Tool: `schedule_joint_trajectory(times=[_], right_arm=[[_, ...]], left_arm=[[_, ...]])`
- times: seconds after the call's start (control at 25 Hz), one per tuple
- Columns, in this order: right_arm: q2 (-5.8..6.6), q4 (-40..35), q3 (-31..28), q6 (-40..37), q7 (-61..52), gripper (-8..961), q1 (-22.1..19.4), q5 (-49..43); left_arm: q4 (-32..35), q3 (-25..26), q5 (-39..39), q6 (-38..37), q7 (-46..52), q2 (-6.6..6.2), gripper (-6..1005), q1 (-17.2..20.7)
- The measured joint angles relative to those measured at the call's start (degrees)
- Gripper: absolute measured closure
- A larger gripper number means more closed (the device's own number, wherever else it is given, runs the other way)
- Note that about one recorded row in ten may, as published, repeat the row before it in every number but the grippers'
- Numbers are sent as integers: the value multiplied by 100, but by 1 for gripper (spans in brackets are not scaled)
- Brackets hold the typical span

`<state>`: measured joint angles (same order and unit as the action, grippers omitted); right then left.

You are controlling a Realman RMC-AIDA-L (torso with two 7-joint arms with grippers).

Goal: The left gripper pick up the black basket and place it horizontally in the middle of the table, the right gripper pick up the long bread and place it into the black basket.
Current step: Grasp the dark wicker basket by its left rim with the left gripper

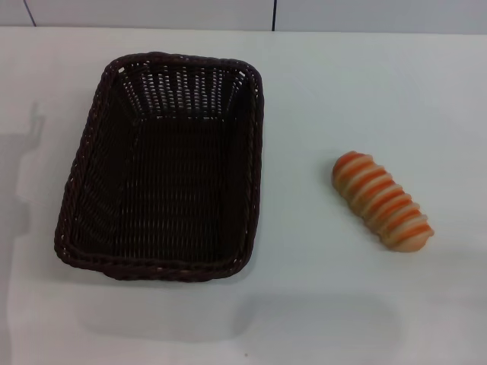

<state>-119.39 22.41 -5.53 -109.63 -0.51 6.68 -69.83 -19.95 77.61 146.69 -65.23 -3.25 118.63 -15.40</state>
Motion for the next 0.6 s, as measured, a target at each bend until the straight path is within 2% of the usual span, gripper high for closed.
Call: schedule_joint_trajectory(times=[0.6], right_arm=[[4,10,6,15,-2,127,48,-30]], left_arm=[[-33,-59,40,49,-34,-7,206,-7]])
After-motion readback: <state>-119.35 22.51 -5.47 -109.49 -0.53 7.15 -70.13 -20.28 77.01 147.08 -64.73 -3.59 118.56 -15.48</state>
